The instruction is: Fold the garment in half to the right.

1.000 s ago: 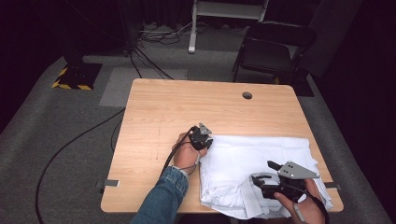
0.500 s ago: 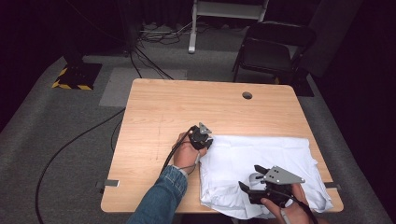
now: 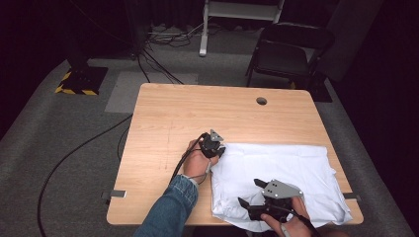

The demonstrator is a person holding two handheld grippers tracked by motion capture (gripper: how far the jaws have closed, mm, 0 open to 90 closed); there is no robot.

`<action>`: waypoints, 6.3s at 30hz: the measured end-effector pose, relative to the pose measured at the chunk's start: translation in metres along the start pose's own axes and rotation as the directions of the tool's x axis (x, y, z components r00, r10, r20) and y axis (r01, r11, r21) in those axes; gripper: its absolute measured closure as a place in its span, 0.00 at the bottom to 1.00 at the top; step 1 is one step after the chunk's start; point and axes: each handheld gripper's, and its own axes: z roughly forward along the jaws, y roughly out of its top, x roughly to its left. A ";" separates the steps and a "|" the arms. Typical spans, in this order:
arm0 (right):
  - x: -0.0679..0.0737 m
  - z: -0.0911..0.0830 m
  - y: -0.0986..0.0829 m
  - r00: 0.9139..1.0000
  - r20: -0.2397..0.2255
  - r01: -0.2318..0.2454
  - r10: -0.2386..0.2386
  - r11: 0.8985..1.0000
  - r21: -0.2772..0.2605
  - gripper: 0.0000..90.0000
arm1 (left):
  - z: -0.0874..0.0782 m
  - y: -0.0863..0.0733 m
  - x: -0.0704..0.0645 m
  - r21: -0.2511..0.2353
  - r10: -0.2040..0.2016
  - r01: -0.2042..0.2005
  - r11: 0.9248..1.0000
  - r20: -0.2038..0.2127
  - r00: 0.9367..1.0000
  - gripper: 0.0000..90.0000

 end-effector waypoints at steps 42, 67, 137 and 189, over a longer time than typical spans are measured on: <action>0.040 0.079 -0.018 1.000 -0.016 0.025 -0.024 0.996 0.089 0.20 | 0.000 0.000 -0.003 0.000 0.022 -0.022 1.000 -0.019 1.000 0.91; 0.051 0.042 -0.001 0.998 -0.043 0.036 -0.036 0.999 0.011 0.21 | 0.000 0.000 -0.004 0.004 0.035 -0.035 0.999 -0.029 0.999 0.91; 0.063 0.009 0.052 0.999 -0.040 0.033 -0.037 0.995 -0.096 0.91 | -0.091 0.067 -0.004 -0.240 0.012 0.005 0.971 0.070 0.997 0.94; 0.058 -0.055 0.102 0.996 -0.012 0.082 -0.087 0.970 -0.230 0.91 | -0.131 0.118 -0.032 -0.386 0.049 -0.023 0.922 0.057 0.997 0.93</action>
